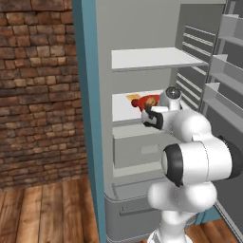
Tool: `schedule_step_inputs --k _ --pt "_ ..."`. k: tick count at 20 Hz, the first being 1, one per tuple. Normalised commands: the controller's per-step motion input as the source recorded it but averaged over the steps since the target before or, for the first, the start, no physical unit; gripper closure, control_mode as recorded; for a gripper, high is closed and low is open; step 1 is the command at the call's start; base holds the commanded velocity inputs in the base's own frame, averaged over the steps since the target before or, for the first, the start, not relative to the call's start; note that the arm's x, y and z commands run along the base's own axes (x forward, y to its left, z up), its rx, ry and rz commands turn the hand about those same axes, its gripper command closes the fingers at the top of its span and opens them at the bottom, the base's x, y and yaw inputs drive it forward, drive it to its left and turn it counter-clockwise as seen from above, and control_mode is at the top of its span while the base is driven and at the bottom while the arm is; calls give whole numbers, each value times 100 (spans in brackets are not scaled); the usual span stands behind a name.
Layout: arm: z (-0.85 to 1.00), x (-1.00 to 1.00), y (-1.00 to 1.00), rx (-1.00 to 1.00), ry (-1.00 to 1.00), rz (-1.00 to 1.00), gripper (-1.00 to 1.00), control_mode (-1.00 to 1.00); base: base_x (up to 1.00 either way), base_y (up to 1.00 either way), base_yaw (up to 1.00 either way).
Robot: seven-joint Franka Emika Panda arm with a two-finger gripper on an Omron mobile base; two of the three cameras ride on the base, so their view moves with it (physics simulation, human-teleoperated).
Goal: Pick the chicken drumstick and bell pepper from their plates and place them in the bowl. Then put the bowl in the fridge.
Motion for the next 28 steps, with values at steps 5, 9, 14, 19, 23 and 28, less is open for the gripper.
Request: schedule_step_inputs --k 5,9,14,19,23,28 --pt "0 41 -23 6 2 0 100 -100 0 0 0" --pt "-9 37 -15 0 -2 0 100 -100 0 0 0" --pt "-15 33 -15 -3 -1 0 100 -100 0 0 0" --pt "-15 36 -19 -6 0 0 100 -100 0 0 0" --pt "-13 43 -12 -3 0 2 100 -100 0 0 0" --pt "-13 51 -13 0 3 3 100 -100 0 0 0"
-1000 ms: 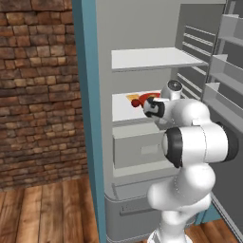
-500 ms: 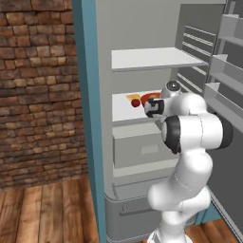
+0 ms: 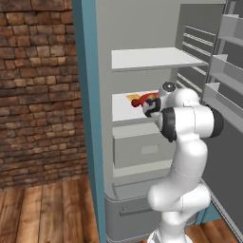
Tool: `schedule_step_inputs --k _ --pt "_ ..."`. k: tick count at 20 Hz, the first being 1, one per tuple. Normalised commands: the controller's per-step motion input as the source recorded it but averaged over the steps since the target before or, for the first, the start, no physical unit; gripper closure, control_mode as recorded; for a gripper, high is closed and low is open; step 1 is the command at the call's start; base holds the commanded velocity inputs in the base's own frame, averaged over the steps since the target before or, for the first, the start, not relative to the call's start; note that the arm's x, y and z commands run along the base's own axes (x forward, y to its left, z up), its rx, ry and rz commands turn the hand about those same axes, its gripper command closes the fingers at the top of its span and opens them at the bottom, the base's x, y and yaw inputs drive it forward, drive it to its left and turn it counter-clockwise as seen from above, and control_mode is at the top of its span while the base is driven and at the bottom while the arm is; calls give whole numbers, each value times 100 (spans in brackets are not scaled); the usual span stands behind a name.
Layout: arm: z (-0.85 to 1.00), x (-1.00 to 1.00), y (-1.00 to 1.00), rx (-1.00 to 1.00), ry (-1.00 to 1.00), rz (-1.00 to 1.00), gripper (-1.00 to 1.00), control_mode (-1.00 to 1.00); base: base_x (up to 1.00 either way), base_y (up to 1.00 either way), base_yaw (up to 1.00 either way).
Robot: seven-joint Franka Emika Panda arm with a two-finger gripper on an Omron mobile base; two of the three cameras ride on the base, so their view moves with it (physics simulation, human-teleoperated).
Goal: Pick the chicken drumstick and bell pepper from their plates and place them in the bowl. Then put the bowl in the fridge.
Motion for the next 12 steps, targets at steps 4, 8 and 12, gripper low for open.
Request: schedule_step_inputs --k 4,8,12 --pt "-16 52 -17 0 11 0 100 -100 0 0 0" --pt "-17 52 -16 0 7 0 100 -100 0 0 0" --pt "-20 50 -15 0 3 0 100 -100 0 0 0"
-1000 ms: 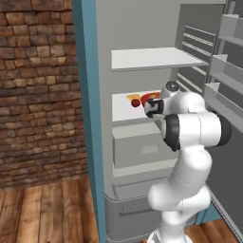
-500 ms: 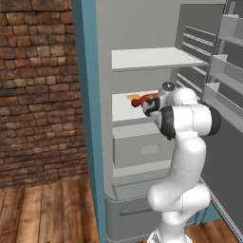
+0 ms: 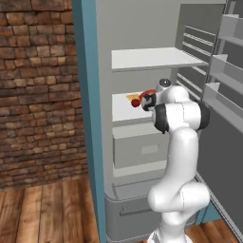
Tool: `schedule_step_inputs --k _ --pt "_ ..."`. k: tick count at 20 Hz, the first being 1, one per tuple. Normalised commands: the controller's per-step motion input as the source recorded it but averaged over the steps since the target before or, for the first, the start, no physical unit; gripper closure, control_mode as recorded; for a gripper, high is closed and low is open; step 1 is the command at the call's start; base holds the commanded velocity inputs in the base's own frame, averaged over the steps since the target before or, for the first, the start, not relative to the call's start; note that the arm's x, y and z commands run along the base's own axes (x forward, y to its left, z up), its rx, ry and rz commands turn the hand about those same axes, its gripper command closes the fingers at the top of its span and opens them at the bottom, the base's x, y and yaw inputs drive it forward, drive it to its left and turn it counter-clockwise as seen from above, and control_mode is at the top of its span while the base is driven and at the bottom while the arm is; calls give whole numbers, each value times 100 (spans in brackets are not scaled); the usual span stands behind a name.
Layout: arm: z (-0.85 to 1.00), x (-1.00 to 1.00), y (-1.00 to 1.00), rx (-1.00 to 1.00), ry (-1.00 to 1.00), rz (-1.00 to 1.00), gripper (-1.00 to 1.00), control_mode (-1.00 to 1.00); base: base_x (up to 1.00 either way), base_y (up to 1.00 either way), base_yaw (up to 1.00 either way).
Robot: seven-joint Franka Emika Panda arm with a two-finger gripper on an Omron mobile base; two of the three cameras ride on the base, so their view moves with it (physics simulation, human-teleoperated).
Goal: Pick the chicken drumstick and bell pepper from their plates and place them in the bowl. Then put the bowl in the fridge.
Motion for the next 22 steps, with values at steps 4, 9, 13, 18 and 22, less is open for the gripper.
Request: schedule_step_inputs --k 4,9,13,18,22 --pt "-17 41 -16 0 2 0 100 -100 0 0 0" --pt "-3 36 -12 0 0 3 100 -100 0 0 0" --pt "-11 14 -3 0 0 3 -100 -100 0 0 0" --pt "6 -10 0 0 -1 1 -100 -100 0 0 0" --pt "4 -43 2 0 -3 1 -100 -100 0 0 0"
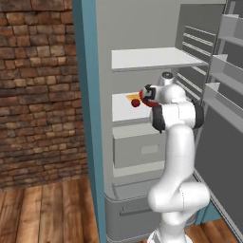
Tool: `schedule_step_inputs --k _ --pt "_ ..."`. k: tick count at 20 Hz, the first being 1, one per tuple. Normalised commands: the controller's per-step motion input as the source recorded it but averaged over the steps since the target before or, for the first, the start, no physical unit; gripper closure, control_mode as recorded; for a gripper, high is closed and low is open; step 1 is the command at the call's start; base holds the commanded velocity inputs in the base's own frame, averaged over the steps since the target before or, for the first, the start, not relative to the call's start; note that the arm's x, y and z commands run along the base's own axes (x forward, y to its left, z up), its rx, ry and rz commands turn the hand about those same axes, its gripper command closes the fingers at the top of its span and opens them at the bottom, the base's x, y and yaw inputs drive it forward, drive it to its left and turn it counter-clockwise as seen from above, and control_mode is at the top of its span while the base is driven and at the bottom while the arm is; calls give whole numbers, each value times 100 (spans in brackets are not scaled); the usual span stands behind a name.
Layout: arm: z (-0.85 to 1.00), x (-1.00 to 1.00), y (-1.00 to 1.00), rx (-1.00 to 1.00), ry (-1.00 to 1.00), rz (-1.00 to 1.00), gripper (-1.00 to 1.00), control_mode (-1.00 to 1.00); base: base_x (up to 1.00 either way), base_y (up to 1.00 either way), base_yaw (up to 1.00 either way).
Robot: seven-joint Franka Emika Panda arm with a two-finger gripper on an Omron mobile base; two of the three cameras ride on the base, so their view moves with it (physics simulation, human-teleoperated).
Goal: Pick the chicken drumstick and bell pepper from their plates and place them in the bowl. Then put the bowl in the fridge.
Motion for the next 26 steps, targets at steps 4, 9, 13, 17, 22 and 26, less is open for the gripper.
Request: schedule_step_inputs --k 4,9,13,17,22,26 --pt "1 -61 7 0 -7 0 -100 -100 0 0 0" --pt "14 -68 13 0 -5 0 -100 -100 0 0 0" --pt "15 -78 20 -2 -4 0 -100 -100 0 0 0" --pt "10 -81 24 -1 0 0 -100 -100 0 0 0" --pt "1 -83 29 -1 0 0 -100 -100 0 0 0" --pt "0 -84 33 0 0 -1 -100 -100 0 0 0"
